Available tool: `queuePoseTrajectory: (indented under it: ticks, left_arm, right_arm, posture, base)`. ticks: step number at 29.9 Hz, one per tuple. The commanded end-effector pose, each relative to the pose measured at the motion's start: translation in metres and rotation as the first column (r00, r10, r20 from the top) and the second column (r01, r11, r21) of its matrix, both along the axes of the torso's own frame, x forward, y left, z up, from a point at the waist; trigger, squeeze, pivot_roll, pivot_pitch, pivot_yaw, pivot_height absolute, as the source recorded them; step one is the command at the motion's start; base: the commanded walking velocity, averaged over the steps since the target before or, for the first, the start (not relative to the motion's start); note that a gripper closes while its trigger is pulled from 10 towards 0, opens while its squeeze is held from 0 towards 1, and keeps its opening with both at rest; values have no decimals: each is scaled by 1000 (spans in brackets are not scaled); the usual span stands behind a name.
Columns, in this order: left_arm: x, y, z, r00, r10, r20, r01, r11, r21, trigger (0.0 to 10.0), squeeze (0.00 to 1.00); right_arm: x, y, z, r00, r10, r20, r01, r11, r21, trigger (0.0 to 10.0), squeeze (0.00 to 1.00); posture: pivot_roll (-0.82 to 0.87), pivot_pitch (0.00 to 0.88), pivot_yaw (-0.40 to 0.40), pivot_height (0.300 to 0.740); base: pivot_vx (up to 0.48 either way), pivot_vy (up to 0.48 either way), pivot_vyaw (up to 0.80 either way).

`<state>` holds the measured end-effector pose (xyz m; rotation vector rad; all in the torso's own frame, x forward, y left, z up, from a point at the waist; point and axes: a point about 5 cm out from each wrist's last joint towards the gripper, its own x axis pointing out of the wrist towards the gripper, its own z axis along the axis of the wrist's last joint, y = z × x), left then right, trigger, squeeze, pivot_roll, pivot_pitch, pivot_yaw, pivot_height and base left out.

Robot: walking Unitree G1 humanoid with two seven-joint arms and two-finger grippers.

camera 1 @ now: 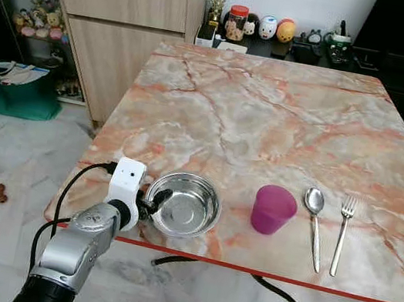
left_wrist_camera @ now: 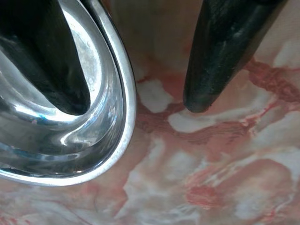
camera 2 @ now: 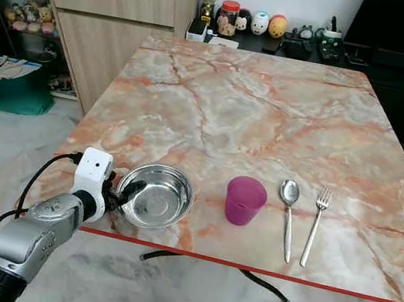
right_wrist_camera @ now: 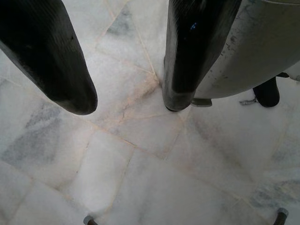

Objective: Setting the table

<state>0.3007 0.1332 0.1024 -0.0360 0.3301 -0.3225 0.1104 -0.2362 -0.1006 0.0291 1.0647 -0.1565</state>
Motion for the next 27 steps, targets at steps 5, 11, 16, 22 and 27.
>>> queuePoseTrajectory:
  ticks: [5,11,16,22,27]
  left_arm:
    - [0,0,-6,999,-18,-45,20,999,42,10000,0]
    - [-1,0,-6,998,-31,-47,33,999,38,5020,0]
    - [-1,0,-5,999,-32,-44,34,999,36,0,0]
    - [0,0,-3,999,-32,-35,33,999,31,0,0]
    - [0,0,-1,999,-33,-30,34,999,28,0,0]
  right_arm:
    - [0,1,-1,1000,-1,-6,1,1000,5,10000,0]
    - [-1,1,-1,1000,3,-7,-3,1000,6,10000,0]
    - [-1,1,-1,1000,4,-7,-4,1000,6,10000,0]
    - [-1,1,-1,1000,5,-7,-5,1000,5,10000,0]
    - [-1,1,-1,1000,6,-7,-6,1000,6,10000,0]
  posture:
    - [-20,0,9,732]
    - [-18,0,9,732]
    - [-19,0,9,732]
    - [-18,0,9,732]
    - [-18,0,9,732]
  base:
    - [0,0,0]
    - [0,0,0]
    - [0,0,0]
    - [0,0,0]
    - [0,0,0]
